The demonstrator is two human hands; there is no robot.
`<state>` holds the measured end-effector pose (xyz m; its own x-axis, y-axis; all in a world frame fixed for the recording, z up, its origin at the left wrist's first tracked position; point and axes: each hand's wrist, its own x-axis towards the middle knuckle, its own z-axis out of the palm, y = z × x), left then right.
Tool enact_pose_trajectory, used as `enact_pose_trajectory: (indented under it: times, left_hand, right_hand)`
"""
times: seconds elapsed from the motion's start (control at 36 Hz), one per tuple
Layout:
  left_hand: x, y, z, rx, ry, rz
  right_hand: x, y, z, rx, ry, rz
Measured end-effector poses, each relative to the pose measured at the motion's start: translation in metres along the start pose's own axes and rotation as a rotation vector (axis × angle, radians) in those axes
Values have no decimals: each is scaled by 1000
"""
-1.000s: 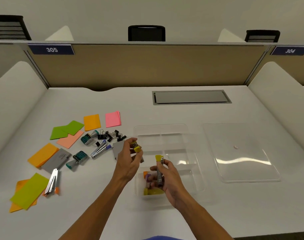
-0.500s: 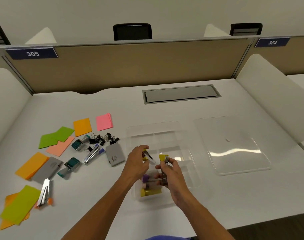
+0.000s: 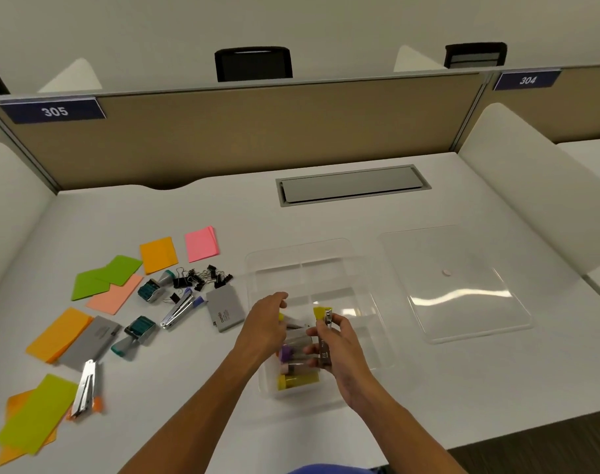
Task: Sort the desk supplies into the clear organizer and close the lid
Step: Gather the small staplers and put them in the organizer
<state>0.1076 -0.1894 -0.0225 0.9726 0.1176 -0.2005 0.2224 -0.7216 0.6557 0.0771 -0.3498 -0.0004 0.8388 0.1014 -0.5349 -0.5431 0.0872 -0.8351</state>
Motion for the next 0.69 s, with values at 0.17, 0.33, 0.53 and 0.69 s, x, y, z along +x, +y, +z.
enact_pose_trajectory:
  times: [0.17, 0.33, 0.53, 0.69]
  left_hand:
    - [-2, -5, 2, 35, 9, 21]
    - [-4, -10, 4, 13, 61, 30]
    - [-17, -19, -2, -74, 286, 62]
    - [-28, -34, -5, -119, 371, 86]
  right_hand:
    - [3, 2, 1, 14, -10, 7]
    - [5, 4, 3, -35, 8, -6]
    - [13, -5, 5, -298, 12, -143]
    - [28, -25, 15, -574, -138, -249]
